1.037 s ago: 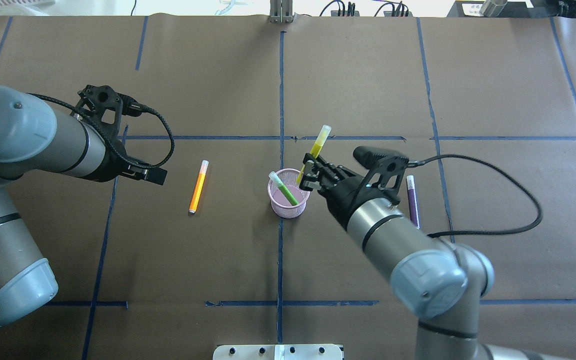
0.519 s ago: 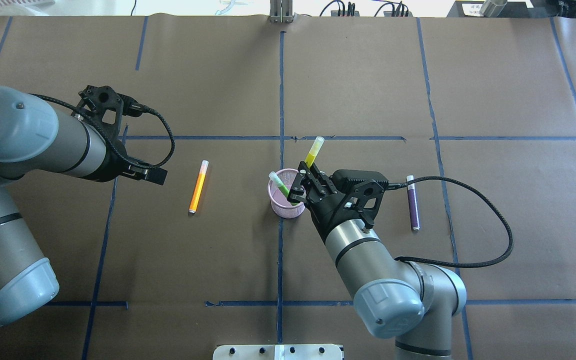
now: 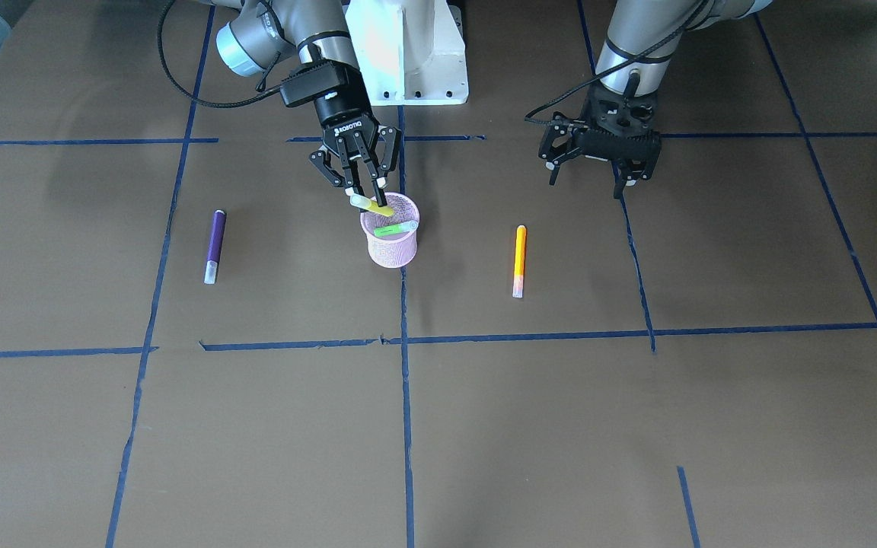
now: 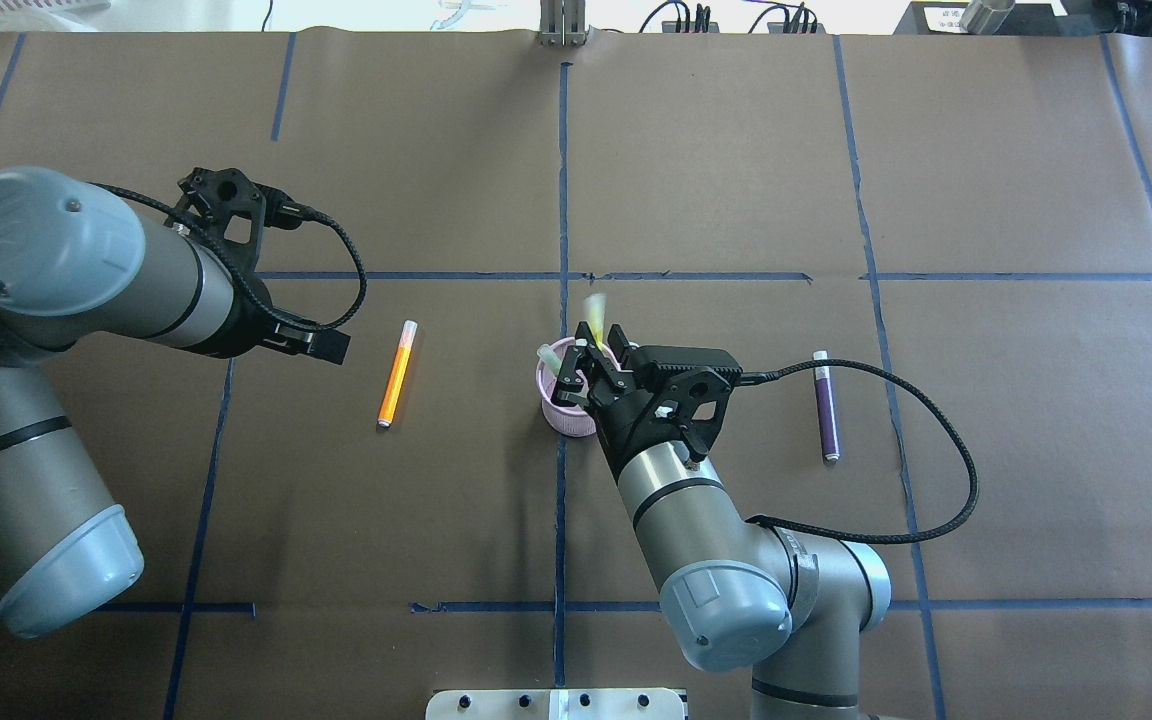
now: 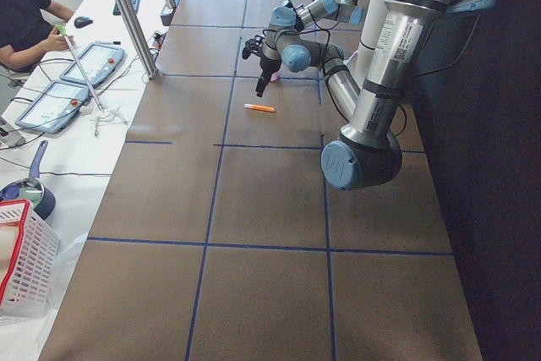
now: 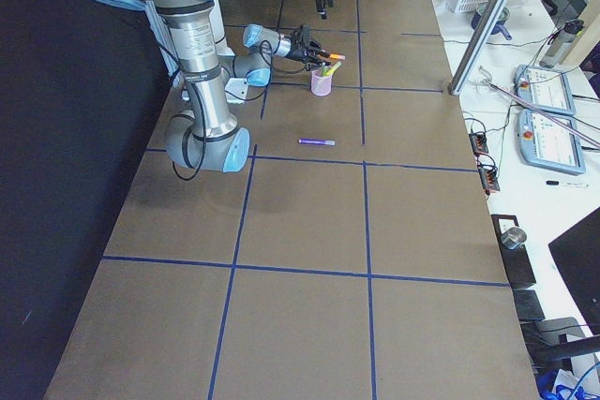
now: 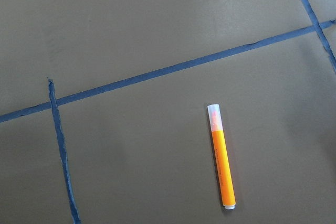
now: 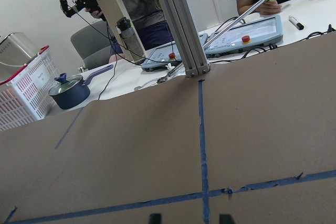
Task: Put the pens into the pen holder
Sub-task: 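Carry the yellow highlighter with the right gripper and drop it into the cup, then grasp the orange highlighter with the left gripper while the right gripper withdraws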
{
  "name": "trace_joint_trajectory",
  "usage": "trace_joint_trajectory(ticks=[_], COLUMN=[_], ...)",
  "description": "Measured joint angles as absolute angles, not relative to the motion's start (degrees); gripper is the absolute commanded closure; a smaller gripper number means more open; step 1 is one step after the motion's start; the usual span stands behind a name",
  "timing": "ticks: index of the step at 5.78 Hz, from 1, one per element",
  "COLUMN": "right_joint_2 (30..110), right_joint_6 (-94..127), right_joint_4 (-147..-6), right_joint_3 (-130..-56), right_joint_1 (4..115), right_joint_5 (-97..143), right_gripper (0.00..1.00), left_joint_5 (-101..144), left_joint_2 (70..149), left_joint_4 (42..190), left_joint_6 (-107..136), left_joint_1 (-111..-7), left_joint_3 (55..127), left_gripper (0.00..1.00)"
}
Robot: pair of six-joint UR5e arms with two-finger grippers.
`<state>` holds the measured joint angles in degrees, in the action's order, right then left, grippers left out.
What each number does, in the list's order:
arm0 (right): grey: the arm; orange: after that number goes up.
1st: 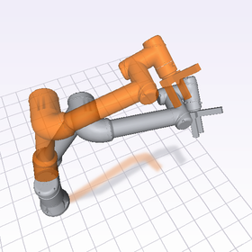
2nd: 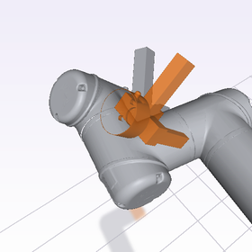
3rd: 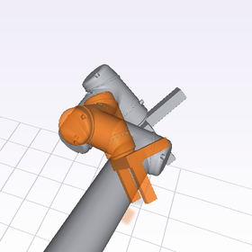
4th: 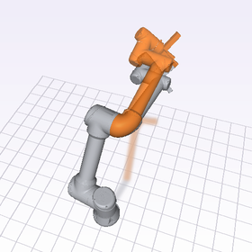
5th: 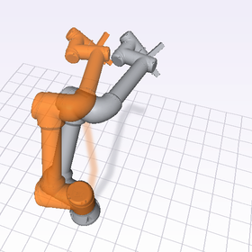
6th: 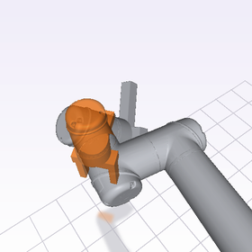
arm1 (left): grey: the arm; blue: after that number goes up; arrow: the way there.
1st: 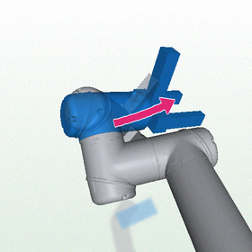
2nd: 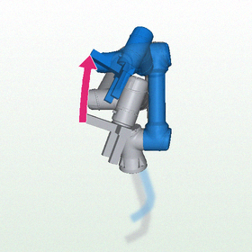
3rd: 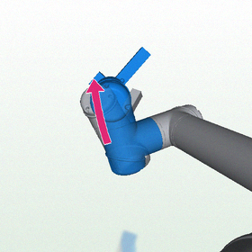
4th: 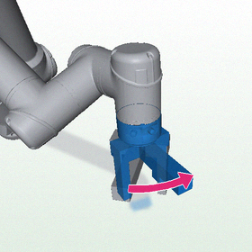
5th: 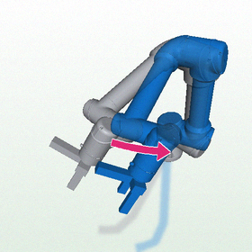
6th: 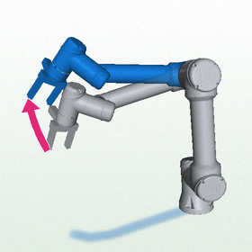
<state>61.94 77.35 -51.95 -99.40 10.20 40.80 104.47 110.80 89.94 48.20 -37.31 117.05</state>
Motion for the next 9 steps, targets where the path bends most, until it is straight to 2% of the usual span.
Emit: trace_joint_trajectory(ticks=[3,6,9], right_joint_2=[64.0,75.3,84.0], right_joint_6=[77.4,78.5,78.9], right_joint_4=[-51.9,-51.9,-51.9], right_joint_3=[-105.3,-114.8,-117.6], right_joint_1=[10.2,10.7,19.8], right_joint_5=[41.8,52.9,74.4], right_gripper=[0.01,0.01,0.01], left_joint_5=[106.1,110.7,116.0], left_joint_2=[116.3,121.1,124.9], left_joint_4=[89.8,90.0,90.5], left_joint_6=[46.6,41.8,39.6], left_joint_1=[-35.9,-35.7,-37.2], left_joint_3=[108.8,98.3,90.4], left_gripper=[0.0,0.03,0.1])
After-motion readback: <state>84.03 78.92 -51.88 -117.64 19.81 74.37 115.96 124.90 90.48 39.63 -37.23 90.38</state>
